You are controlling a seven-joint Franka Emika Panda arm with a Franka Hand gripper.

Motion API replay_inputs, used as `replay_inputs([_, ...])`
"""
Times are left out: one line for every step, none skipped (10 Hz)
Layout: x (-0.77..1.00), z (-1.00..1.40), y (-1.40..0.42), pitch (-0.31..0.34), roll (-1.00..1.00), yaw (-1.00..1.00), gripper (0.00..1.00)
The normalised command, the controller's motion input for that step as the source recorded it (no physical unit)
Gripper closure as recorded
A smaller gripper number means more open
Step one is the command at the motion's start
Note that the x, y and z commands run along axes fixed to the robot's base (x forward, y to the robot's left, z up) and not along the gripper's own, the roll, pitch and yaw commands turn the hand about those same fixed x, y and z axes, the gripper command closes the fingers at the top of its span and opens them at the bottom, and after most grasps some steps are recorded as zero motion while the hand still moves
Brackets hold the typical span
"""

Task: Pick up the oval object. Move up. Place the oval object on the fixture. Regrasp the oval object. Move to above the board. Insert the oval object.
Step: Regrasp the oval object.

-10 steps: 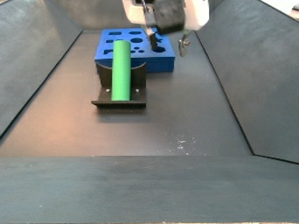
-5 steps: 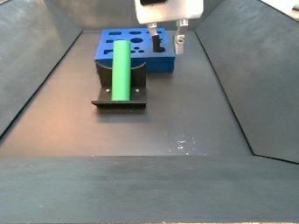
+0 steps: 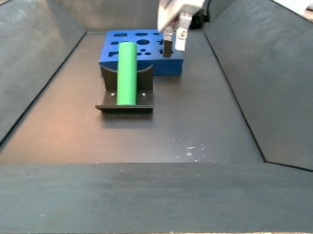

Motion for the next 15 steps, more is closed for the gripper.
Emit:
replay_inputs([-0.01,-0.02,-0.01,0.478,0.86,-0.87,0.0])
replay_inputs([0.0,-0.03,-0.01,0.557,0.74,-0.72,0.0])
replay_inputs([0.03,-0.02,-0.01,0.717,0.44,-0.33,0.0])
replay_inputs([0.05,-0.02,-0.01,0.746,0.31,-0.1,0.0])
replay_inputs([0.07,-0.02,-0.02,0.722,0.24,0.09,0.0])
replay_inputs([0.07,-0.01,-0.04,0.674,0.2,0.24,0.0])
replay_inputs([0.07,0.0,-0.05,0.597,0.17,0.35,0.0])
replay_inputs([0.07,-0.01,-0.04,0.444,0.15,0.45,0.0])
replay_inputs([0.07,-0.01,-0.04,0.319,0.13,0.48,0.0])
replay_inputs([0.06,-0.01,-0.04,0.172,0.11,0.47,0.0])
replay_inputs([0.06,0.0,-0.04,0.108,0.1,0.45,0.0])
replay_inputs([0.06,0.0,-0.04,0.019,0.08,0.4,0.0])
replay_inputs([0.05,-0.01,-0.04,-0.072,0.07,0.34,0.0])
replay_inputs([0.04,-0.01,-0.04,-0.115,0.07,0.26,0.0])
replay_inputs([1.0,0.0,-0.02,-0.141,0.06,0.14,0.0])
